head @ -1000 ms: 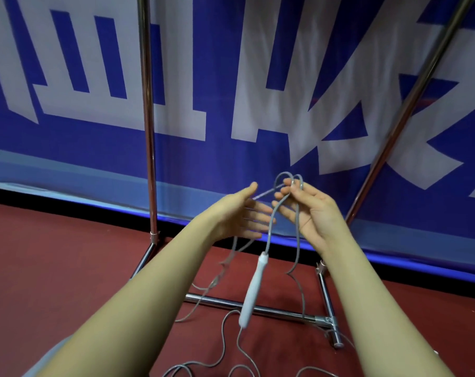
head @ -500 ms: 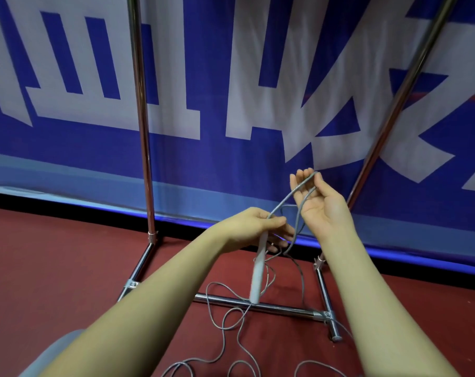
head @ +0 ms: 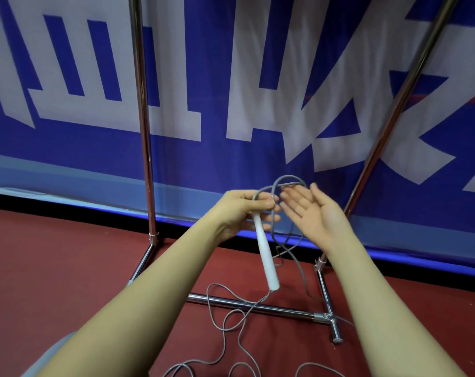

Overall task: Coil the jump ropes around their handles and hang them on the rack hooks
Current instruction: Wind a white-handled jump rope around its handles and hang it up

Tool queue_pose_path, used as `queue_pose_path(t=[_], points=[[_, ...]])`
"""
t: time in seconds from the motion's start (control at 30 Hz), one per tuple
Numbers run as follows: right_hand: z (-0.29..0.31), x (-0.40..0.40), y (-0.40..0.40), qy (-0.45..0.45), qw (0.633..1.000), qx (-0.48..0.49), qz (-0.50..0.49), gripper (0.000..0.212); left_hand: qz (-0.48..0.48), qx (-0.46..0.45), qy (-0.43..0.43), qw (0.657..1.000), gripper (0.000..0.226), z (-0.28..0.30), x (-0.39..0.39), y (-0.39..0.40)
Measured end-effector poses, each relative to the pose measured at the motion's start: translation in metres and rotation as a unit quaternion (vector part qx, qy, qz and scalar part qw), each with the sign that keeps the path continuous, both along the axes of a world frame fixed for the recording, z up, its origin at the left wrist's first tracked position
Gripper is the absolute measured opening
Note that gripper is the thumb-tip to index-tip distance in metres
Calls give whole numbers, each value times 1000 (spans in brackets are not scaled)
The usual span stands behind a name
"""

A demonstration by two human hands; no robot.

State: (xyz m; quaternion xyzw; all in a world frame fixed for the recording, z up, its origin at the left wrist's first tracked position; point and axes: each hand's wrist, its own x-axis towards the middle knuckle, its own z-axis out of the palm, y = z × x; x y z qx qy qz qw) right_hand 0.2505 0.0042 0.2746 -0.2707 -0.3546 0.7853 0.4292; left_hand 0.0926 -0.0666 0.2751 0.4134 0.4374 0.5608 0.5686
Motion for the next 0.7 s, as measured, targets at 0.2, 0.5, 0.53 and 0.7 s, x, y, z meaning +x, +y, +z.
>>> queue_pose_path(t=[0.2, 0.5, 0.53, 0.7], points=[[-10, -10, -14, -274, 943, 123, 144, 43, 110, 0, -125, 986, 7, 11, -21, 2], [3, -12, -16, -115, 981, 108, 112, 31, 102, -50, -93, 989, 17, 2, -36, 2], [6, -12, -16, -75, 987, 106, 98, 30, 79, -61, -73, 992, 18, 0, -34, 1], [18, -15, -19, 111, 992, 52, 36, 23, -38, -73, 31, 996, 19, -13, -15, 1]])
